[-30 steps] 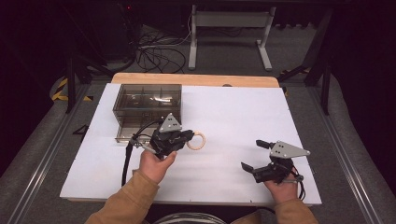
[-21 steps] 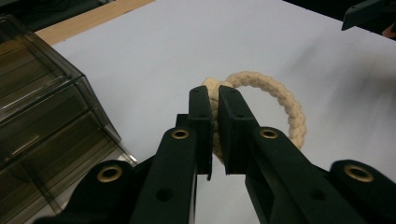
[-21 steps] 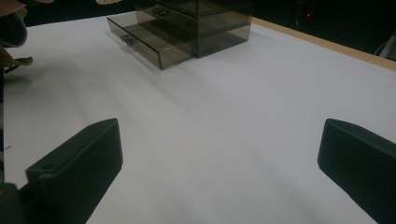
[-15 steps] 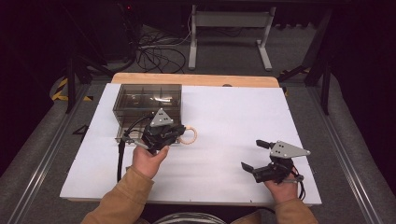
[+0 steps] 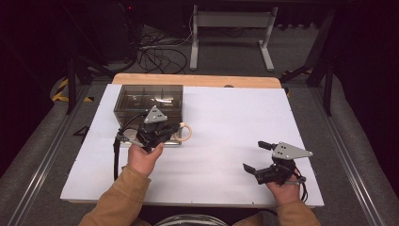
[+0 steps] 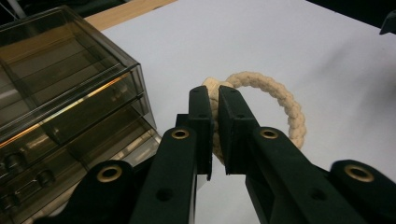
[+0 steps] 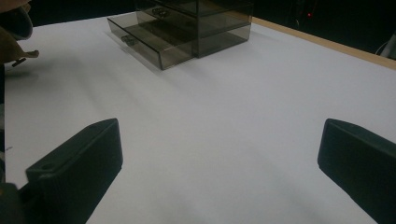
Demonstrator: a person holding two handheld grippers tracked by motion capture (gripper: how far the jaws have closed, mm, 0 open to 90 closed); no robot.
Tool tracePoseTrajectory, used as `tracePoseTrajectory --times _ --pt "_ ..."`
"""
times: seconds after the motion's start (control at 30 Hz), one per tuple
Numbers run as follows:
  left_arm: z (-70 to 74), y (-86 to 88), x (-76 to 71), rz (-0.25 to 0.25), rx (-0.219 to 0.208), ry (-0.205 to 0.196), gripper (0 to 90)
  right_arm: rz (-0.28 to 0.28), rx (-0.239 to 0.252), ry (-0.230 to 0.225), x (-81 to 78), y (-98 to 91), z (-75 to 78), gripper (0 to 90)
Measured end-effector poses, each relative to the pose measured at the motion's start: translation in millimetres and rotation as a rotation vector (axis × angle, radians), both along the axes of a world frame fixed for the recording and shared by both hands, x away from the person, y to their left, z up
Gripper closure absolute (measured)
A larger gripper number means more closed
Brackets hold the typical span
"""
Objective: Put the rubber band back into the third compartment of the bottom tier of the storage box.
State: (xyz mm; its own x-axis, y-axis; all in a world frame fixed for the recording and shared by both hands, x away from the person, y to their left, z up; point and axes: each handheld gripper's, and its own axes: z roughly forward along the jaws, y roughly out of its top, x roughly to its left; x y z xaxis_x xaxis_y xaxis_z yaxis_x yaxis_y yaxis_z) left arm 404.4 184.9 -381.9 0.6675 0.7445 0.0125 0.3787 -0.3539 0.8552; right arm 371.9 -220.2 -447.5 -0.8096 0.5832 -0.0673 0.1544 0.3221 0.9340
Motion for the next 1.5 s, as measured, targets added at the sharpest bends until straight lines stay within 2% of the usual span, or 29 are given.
tracePoseTrajectory --times 0.3,0.63,0.8,0.93,1.5 --pt "-2.1 11.8 7.0 0.035 0.005 0.012 84.4 0.000 0.000 0.001 0.1 0.1 -0.1 0.4" --pt "-9.1 22.7 16.0 0.058 0.019 0.000 84.3 0.002 -0.002 0.000 0.1 0.3 -0.1 0.4" --pt "-15.3 29.7 22.4 0.072 0.005 0.022 84.2 0.002 -0.003 0.001 0.2 0.3 -0.1 0.4" --pt "-18.9 34.5 26.0 0.086 0.004 0.019 84.2 0.003 -0.004 0.001 0.2 0.3 -0.2 0.5" --pt "-30.9 36.0 33.7 0.097 0.034 0.008 83.9 0.006 -0.004 0.001 0.2 0.7 -0.4 0.5"
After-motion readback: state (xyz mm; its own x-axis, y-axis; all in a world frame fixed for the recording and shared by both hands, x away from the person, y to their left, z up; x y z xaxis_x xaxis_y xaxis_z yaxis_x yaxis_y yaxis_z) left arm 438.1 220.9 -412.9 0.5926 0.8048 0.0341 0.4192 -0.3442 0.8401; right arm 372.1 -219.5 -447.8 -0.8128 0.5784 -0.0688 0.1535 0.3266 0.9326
